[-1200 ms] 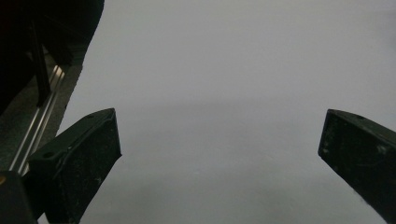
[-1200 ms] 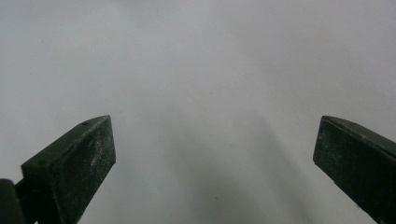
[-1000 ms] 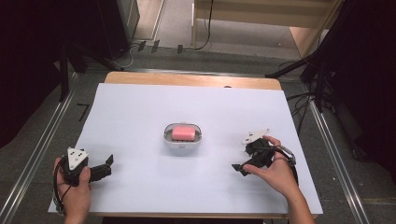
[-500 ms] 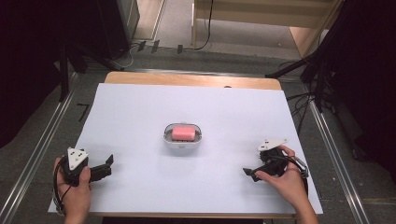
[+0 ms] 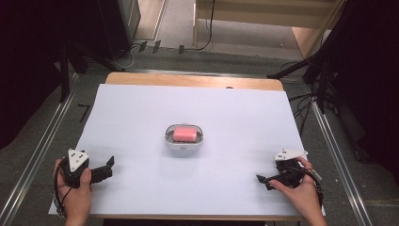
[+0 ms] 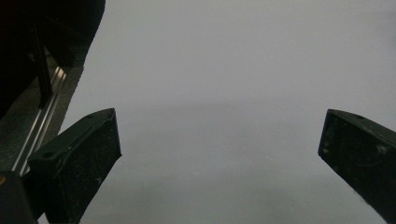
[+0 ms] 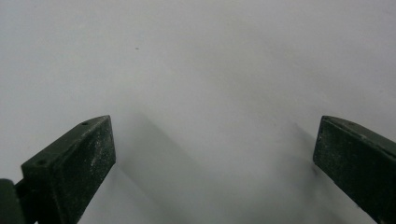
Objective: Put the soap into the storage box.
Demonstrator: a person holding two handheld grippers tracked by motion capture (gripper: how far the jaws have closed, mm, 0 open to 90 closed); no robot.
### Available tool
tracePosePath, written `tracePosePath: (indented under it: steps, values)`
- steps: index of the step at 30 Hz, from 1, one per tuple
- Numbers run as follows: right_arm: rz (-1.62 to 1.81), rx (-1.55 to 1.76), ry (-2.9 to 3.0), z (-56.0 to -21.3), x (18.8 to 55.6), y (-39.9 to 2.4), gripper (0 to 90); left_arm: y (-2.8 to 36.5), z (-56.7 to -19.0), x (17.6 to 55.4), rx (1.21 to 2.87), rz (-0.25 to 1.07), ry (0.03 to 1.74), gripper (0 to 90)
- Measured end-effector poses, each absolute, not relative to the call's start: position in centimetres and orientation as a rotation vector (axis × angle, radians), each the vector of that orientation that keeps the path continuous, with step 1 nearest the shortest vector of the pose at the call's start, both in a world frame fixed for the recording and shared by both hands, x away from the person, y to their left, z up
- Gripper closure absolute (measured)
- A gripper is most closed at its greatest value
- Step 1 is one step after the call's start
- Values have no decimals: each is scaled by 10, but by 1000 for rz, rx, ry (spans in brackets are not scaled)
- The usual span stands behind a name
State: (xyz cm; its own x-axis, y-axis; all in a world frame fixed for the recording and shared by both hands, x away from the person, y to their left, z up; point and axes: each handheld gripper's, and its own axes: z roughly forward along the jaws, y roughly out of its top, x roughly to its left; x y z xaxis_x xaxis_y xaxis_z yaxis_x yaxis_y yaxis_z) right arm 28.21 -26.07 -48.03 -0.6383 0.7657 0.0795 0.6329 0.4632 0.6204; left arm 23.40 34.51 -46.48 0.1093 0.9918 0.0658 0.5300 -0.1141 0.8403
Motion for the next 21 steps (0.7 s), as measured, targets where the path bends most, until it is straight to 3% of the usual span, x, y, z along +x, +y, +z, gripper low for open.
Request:
tracePosePath:
  steps: [21]
  values:
    - [996,1345,2292,-488,263,-303,0,345,-465,234,1729,891,1491,0]
